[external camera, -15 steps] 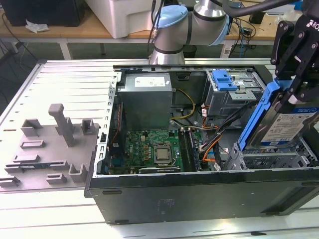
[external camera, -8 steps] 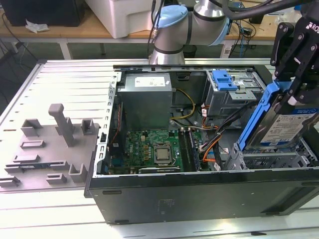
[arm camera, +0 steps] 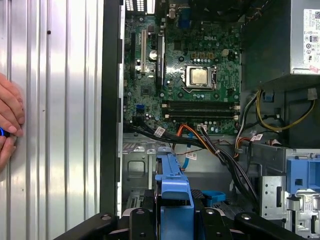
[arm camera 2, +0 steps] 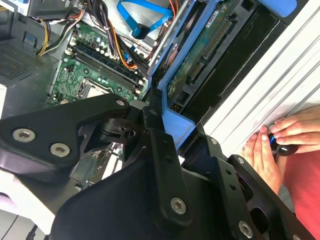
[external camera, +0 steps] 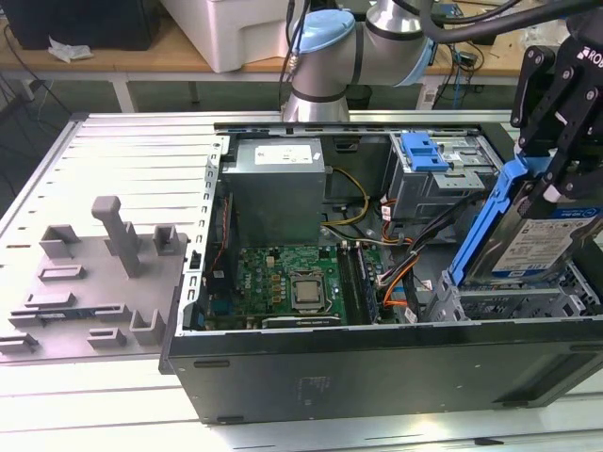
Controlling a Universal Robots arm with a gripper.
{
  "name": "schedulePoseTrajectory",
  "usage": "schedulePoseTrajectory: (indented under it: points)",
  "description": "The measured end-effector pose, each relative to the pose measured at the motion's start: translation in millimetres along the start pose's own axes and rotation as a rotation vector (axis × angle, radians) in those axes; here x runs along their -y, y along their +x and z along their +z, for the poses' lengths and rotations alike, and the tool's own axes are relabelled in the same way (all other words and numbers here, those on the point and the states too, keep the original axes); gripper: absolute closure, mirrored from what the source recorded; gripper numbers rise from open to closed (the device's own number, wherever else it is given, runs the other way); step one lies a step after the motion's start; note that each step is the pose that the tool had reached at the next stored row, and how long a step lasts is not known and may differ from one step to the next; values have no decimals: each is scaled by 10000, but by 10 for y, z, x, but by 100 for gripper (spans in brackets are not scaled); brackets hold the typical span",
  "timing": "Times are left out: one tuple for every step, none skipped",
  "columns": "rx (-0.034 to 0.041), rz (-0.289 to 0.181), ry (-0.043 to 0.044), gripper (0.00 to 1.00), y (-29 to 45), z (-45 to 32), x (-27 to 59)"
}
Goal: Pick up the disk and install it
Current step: 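Insert the disk into the insertion slot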
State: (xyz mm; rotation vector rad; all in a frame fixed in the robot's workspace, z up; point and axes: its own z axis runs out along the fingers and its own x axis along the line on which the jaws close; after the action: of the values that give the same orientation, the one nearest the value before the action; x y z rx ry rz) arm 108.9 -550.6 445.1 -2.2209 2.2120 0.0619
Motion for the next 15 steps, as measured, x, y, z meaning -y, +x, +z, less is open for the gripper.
schedulePoseTrajectory:
  points:
    - [1, 1, 0, 63, 1, 3, 0]
    - [3, 2, 0, 63, 2, 9, 0]
    - [4, 3, -1, 63, 3, 12, 0]
    - [3, 4, 0, 63, 4, 17, 0]
    - [2, 5, 0, 63, 5, 20, 0]
    - [6, 5, 1, 63, 7, 27, 1]
    - [13, 5, 2, 63, 7, 31, 1]
    - [13, 6, 2, 63, 8, 33, 1]
    - [12, 7, 1, 63, 8, 33, 1]
    - [12, 7, 1, 63, 8, 33, 0]
    - [16, 8, 2, 63, 8, 33, -4]
    - [31, 6, 4, 63, 7, 29, -15]
    - [41, 6, 3, 63, 7, 21, -23]
    - [42, 8, 1, 63, 7, 11, -29]
    - [56, 7, 0, 63, 6, -8, -32]
